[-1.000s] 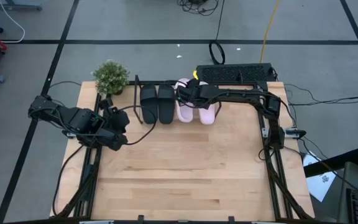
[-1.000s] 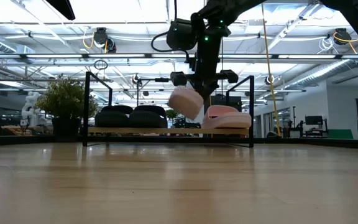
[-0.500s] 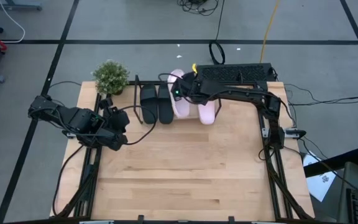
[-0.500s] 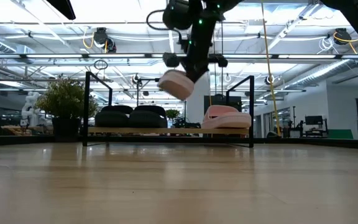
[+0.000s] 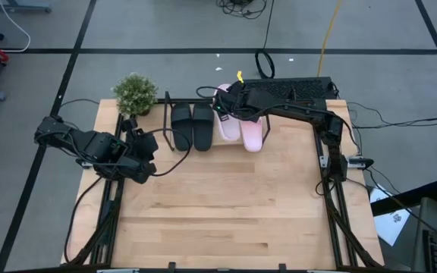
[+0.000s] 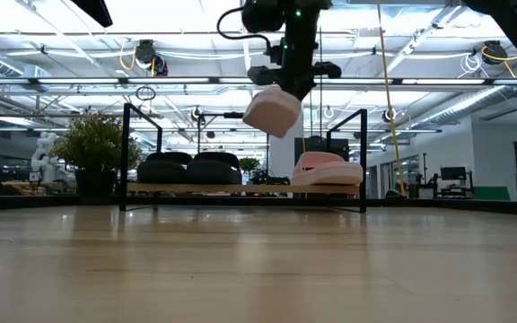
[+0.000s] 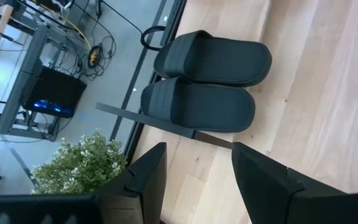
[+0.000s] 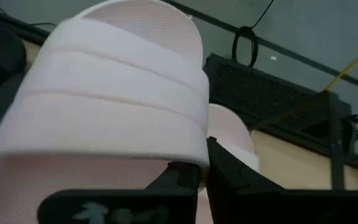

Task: Pick and place slides into the shelf
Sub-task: Put the pink slipper on the shelf

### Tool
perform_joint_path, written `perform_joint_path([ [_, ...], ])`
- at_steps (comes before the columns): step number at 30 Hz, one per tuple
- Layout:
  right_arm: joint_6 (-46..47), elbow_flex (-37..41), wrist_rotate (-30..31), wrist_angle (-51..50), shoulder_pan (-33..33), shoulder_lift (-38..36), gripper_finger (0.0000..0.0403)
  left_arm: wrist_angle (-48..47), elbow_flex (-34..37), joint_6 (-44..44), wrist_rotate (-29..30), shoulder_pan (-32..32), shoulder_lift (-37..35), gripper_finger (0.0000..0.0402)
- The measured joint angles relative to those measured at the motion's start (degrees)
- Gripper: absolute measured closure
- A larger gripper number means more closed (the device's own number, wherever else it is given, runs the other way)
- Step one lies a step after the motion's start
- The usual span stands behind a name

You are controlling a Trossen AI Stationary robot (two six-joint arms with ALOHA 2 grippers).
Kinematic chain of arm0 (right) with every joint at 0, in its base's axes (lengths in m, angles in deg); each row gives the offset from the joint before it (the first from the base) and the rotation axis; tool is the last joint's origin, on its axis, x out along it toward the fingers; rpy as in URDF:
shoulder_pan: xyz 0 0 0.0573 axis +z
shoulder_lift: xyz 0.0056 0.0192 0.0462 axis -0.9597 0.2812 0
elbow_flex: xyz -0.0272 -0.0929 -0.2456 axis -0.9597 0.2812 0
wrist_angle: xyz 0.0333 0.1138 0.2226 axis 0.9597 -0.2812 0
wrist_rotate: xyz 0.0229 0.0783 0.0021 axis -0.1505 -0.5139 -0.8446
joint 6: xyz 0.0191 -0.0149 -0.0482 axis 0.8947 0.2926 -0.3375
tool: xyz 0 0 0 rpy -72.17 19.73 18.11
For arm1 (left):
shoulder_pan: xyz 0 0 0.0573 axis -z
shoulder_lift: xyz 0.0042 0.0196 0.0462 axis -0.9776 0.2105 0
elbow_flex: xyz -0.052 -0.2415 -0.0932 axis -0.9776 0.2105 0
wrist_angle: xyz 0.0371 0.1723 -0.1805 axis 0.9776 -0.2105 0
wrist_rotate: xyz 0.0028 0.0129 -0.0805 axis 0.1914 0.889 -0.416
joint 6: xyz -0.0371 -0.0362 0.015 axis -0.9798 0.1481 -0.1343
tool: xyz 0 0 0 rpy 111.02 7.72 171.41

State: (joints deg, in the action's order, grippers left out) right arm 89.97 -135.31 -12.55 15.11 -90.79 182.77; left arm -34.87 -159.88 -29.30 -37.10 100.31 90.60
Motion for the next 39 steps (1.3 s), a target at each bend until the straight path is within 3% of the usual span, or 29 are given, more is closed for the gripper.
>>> perform_joint_path([
  [16,1.78,0.12,-3.93,-1.50,0.73,8.76,0.0402,0.06,-0.02,-0.85,-1.69,0.07,0.02,0.0220],
  [39,2.87,1.08,-2.62,0.26,-0.82,8.68,0.0402,0.19,-0.02,0.50,-1.88,0.07,0.02,0.0220],
])
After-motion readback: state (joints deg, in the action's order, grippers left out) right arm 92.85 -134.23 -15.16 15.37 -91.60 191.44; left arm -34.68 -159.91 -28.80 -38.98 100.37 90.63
